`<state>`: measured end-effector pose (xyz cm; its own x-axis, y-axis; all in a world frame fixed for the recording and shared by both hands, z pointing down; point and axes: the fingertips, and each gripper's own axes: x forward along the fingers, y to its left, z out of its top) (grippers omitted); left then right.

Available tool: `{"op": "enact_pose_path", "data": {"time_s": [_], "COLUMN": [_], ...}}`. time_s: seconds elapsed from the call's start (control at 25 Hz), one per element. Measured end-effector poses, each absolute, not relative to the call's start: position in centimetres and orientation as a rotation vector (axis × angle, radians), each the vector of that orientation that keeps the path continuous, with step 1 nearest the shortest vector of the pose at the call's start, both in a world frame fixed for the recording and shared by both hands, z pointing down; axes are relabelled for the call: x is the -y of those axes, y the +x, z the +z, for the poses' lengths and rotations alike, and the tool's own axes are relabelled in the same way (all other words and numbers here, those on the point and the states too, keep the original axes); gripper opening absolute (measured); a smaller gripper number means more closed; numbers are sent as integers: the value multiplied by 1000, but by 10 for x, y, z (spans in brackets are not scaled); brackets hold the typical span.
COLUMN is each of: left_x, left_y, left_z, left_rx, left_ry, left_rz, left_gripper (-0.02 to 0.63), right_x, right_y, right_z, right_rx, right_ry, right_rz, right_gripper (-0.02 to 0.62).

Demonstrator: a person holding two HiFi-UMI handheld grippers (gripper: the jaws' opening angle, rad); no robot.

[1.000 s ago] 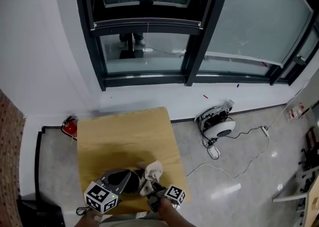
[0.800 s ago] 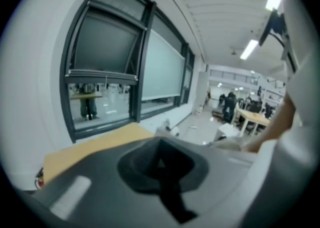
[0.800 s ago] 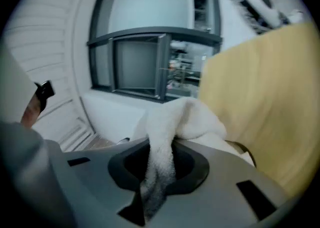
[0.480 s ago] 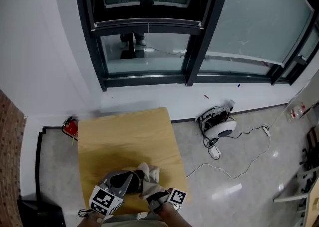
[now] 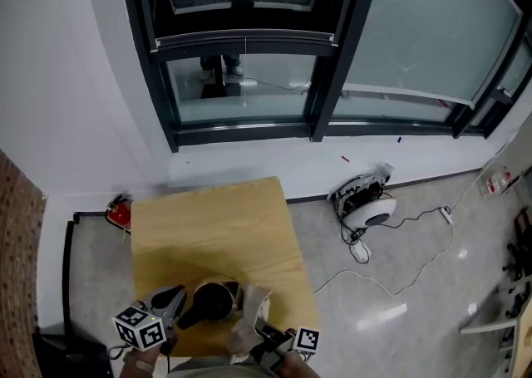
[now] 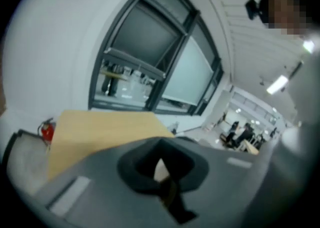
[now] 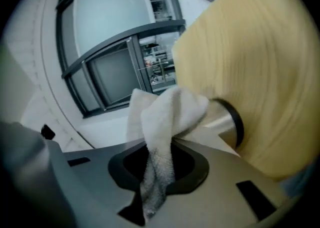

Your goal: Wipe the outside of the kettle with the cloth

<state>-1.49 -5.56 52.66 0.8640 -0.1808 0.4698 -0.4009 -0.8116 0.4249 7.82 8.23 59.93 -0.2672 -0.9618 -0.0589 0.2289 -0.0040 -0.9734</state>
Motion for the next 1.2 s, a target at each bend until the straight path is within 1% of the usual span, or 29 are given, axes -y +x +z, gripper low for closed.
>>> {"op": "enact_pose_path", "data": {"time_s": [0.08, 0.16, 0.28, 0.44, 0.52, 0.64, 0.72, 0.8, 0.84, 0.88, 0.92, 0.96, 1.08, 1.12, 1.16, 1.2], "left_x": [46, 31, 6, -40, -39, -15, -14, -20, -21, -21, -21, -20, -20, -19, -19, -20], "left_y": [-40, -52, -50, -39, -37, -14, 11, 31, 35, 36, 36, 35, 36, 35, 35, 36], "left_z": [551, 561, 560, 560, 538, 492, 493, 507, 510, 512, 512, 512, 513, 514, 514, 514], "left_rx": [428, 440, 430, 275, 242, 239, 157, 90, 87, 97, 108, 112, 94, 93, 95, 97], "left_ry": [2352, 2212, 2041, 1942, 2078, 2496, 2734, 2860, 2891, 2900, 2895, 2888, 2885, 2887, 2887, 2888], "left_rz": [575, 483, 327, 354, 394, 436, 591, 784, 827, 834, 827, 822, 813, 812, 813, 816], "left_gripper": [-11, -14, -14, -14, -14, -14, -14, -14, 2, 3, 3, 3, 3, 3, 3, 3], "right_x": [-88, -82, -69, -58, -53, -45, -33, -24, -23, -22, -20, -15, 3, 7, 11, 14], "right_y": [63, 61, 83, 114, 114, 95, 85, 93, 101, 106, 107, 104, 86, 85, 89, 96], "right_z": [591, 596, 609, 613, 583, 532, 547, 611, 649, 675, 679, 657, 544, 540, 563, 605], "right_rx": [-1198, -1208, -1138, -1045, -1146, -1504, -1648, -1583, -1500, -1445, -1461, -1557, -1925, -1973, -1973, -1918], "right_ry": [-786, -835, -917, -963, -913, -838, -933, -1152, -1256, -1325, -1341, -1298, -1039, -1038, -1113, -1235], "right_rz": [-1542, -1565, -1527, -1447, -1388, -1265, -1287, -1441, -1542, -1625, -1653, -1602, -1218, -1184, -1248, -1392], "right_gripper": [69, 69, 69, 69, 69, 69, 69, 69, 69, 69, 69, 69, 69, 69, 69, 69]}}
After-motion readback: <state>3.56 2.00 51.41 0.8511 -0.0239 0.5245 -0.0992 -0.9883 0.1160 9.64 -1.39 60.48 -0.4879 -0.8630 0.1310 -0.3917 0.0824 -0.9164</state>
